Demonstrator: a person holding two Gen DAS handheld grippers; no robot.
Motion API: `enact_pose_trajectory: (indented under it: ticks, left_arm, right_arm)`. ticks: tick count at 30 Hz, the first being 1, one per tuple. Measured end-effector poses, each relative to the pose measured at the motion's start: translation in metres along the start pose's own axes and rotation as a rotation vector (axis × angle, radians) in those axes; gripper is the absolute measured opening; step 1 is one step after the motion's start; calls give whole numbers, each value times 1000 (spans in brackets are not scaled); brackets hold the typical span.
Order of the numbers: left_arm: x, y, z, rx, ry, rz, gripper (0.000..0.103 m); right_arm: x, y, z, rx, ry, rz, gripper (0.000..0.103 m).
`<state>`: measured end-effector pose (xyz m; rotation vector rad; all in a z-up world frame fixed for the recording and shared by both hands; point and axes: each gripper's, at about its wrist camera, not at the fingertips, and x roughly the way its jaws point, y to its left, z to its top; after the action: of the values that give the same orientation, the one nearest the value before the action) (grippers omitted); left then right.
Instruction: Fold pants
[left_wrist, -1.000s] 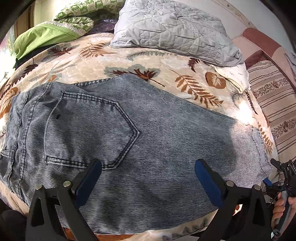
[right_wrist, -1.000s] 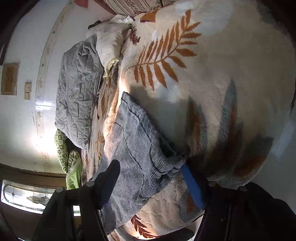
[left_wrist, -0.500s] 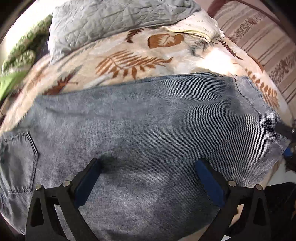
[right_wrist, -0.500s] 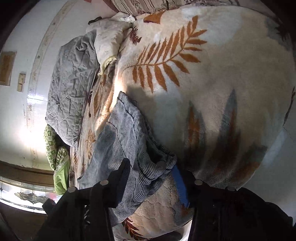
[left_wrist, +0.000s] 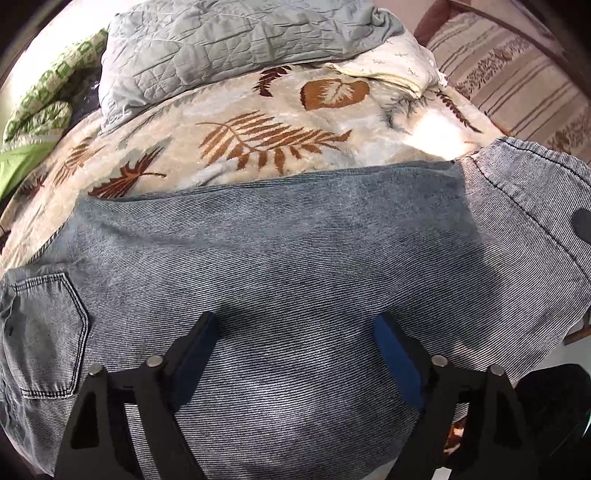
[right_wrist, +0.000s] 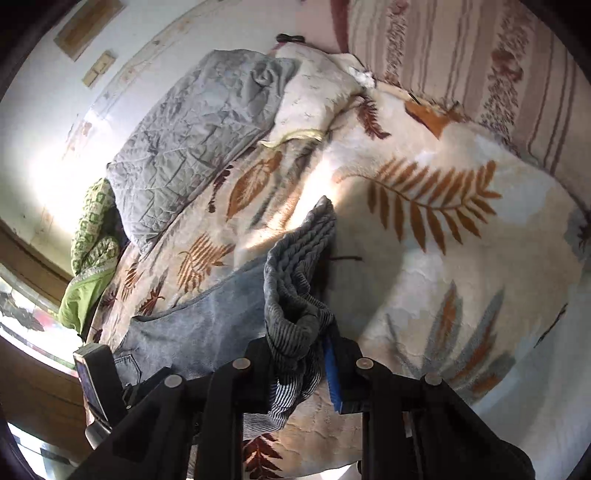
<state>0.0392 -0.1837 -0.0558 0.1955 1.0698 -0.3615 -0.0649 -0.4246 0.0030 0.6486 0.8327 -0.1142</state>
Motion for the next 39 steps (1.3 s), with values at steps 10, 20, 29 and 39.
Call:
enact_pose_trajectory:
  ticks: [10,20,29,39]
  left_arm:
    - [-101,166,-52,-427,-198,-25,79]
    - [-109,216,-85,-571,-148,-68,80]
    - [-83,153,-75,-649,3,-522,80]
    - [-90,130,-77,-743,28,-495,81]
  right_arm:
    - [5,184,-66,-453,-23,187,23]
    - [87,176,-139,-371,264,367,71]
    - [108,65,-94,71,290,484,78]
    - [103,57,-88,97,251,577,78]
